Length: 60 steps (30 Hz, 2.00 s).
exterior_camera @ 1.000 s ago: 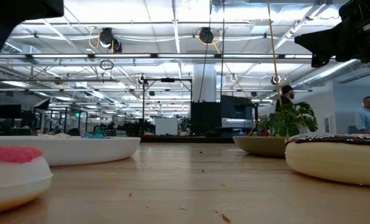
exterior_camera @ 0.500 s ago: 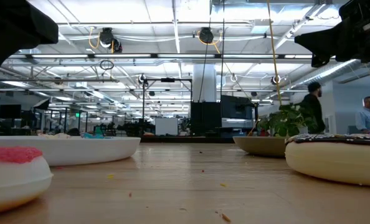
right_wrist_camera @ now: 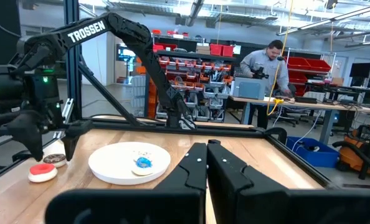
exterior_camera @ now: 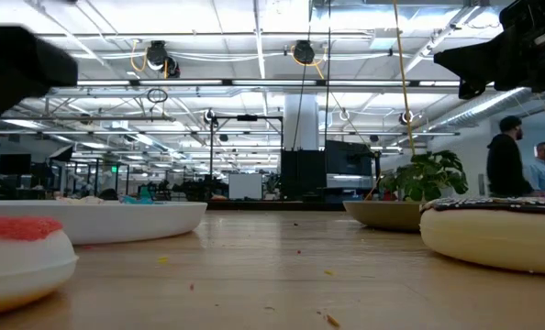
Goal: Pick & Place donuts
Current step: Put the small brown donut on the white plate
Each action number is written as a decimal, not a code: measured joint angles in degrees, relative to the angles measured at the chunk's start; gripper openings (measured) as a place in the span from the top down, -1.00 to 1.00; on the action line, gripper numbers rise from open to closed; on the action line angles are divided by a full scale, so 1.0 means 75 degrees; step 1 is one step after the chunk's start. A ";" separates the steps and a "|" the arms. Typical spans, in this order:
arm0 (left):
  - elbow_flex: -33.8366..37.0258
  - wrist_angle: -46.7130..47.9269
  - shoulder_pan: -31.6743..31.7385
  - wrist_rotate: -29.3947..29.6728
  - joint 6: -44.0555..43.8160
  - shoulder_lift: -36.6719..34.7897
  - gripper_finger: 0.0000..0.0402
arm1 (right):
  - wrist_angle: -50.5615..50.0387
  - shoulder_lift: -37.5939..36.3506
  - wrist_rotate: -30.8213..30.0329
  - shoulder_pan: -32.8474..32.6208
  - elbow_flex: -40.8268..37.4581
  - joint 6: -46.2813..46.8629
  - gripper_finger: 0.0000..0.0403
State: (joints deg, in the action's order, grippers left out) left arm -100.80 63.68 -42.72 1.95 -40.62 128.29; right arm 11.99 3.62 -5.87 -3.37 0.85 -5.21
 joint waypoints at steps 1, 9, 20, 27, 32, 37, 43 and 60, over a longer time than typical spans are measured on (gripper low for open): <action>0.0111 -0.0103 0.0012 -0.0087 -0.0001 0.0000 -0.68 | -0.0001 0.0000 0.0000 0.0002 0.0002 0.0002 1.00; 0.0333 -0.0260 0.0086 -0.0221 0.0076 -0.0041 -0.68 | -0.0004 0.0000 0.0000 -0.0001 0.0002 0.0002 1.00; 0.0340 -0.0404 0.0096 -0.0232 0.0308 -0.0032 -0.48 | -0.0031 0.0000 0.0000 0.0001 0.0002 0.0002 1.00; 0.0342 -0.0402 0.0096 -0.0290 0.0547 -0.0023 0.01 | -0.0033 0.0000 0.0000 0.0002 0.0002 0.0002 1.00; 0.0354 -0.0226 0.0117 -0.0414 0.0400 -0.0070 0.26 | -0.0031 0.0000 0.0001 0.0001 0.0002 0.0002 1.00; 0.0366 0.0114 0.0146 -0.0442 -0.0079 -0.0580 0.31 | -0.0031 0.0000 0.0003 -0.0001 0.0001 0.0002 1.00; 0.0363 0.0767 0.0150 0.0312 -0.0345 -0.1720 0.17 | -0.0027 0.0000 0.0012 0.0002 0.0002 0.0061 1.00; 0.0356 0.2562 0.0892 0.2519 -0.0574 -0.4269 0.19 | -0.0027 0.0000 0.0006 0.0002 0.0002 0.0058 1.00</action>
State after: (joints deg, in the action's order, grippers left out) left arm -98.13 82.89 -36.03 20.84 -44.92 96.27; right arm 11.79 3.62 -5.82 -3.36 0.86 -4.77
